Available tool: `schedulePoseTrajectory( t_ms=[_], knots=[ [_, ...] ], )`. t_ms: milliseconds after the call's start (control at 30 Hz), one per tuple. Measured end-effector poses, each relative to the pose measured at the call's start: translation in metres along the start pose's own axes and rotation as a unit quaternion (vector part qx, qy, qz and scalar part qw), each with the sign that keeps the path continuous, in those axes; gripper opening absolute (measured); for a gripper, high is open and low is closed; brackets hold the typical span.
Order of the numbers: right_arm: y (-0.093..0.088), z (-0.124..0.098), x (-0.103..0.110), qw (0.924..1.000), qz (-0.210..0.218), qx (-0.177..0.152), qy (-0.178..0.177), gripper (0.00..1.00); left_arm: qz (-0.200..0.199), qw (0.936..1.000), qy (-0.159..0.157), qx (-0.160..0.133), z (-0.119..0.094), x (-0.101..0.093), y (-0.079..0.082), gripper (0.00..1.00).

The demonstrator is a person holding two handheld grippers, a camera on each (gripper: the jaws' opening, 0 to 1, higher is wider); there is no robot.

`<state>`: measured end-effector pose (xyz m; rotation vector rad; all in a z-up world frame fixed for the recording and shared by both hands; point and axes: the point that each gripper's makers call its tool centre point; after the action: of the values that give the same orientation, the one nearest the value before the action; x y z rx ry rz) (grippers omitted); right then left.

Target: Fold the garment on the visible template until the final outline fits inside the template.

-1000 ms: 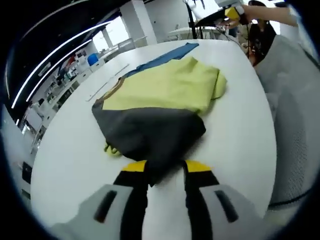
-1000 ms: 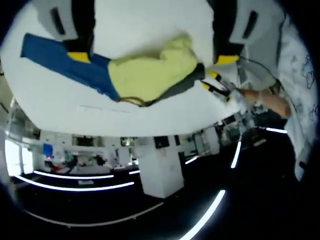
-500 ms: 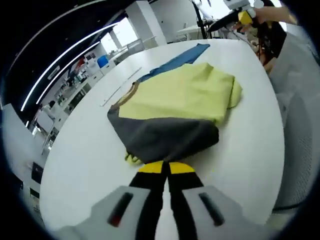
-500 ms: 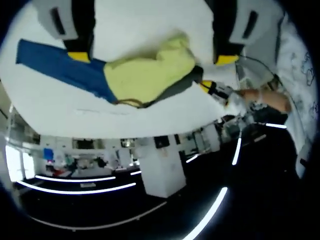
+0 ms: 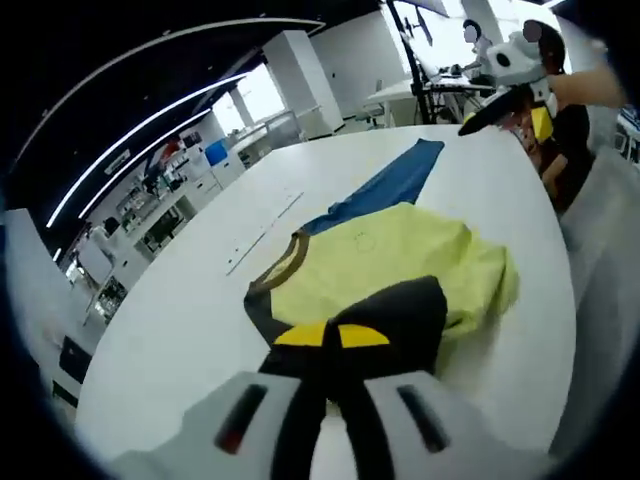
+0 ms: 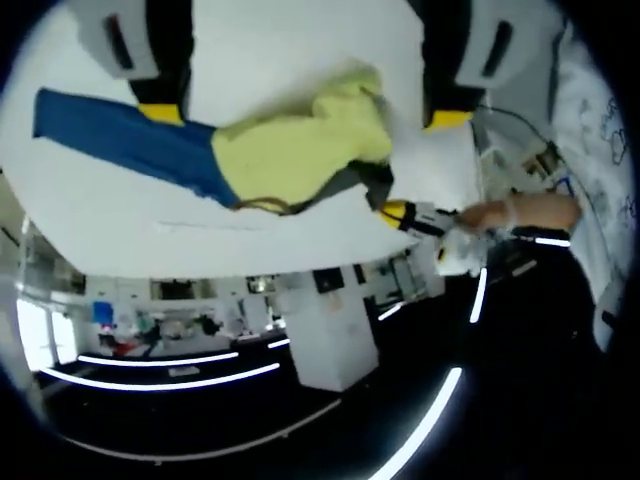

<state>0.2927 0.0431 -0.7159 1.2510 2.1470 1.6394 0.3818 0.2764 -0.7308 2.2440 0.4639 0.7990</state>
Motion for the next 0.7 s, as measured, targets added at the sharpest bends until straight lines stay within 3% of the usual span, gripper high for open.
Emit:
schedulePoseTrajectory(
  t_ms=[133, 300, 433, 700],
  knots=[
    [0.001, -0.002, -0.004, 1.0000, 0.002, -0.003, -0.004, 0.95, -0.006, 1.0000, -0.006, 0.000, 0.021, 0.010, 0.007, 0.00],
    [-0.002, -0.005, -0.006, 0.9999, 0.007, -0.003, -0.010, 0.95, -0.015, 0.9993, -0.029, 0.016, 0.045, -0.004, 0.003, 0.00],
    [-0.006, -0.008, -0.009, 0.9998, 0.013, -0.001, -0.015, 0.94, -0.008, 0.9981, -0.051, 0.036, 0.065, -0.018, -0.014, 0.00],
    [-0.013, -0.010, -0.008, 0.9995, 0.023, 0.002, -0.019, 0.94, -0.012, 0.9954, -0.073, 0.061, 0.074, -0.041, -0.038, 0.00]
  ],
)
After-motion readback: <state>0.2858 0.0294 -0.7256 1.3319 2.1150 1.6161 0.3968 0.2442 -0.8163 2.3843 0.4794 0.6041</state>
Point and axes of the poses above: the point that each gripper's makers call its tool centre point, and the gripper's own axes: z roughly forward along the fingers, x roughly to its left, y roughly out of its top, and after that the axes turned 6 degrees about z, right-handed
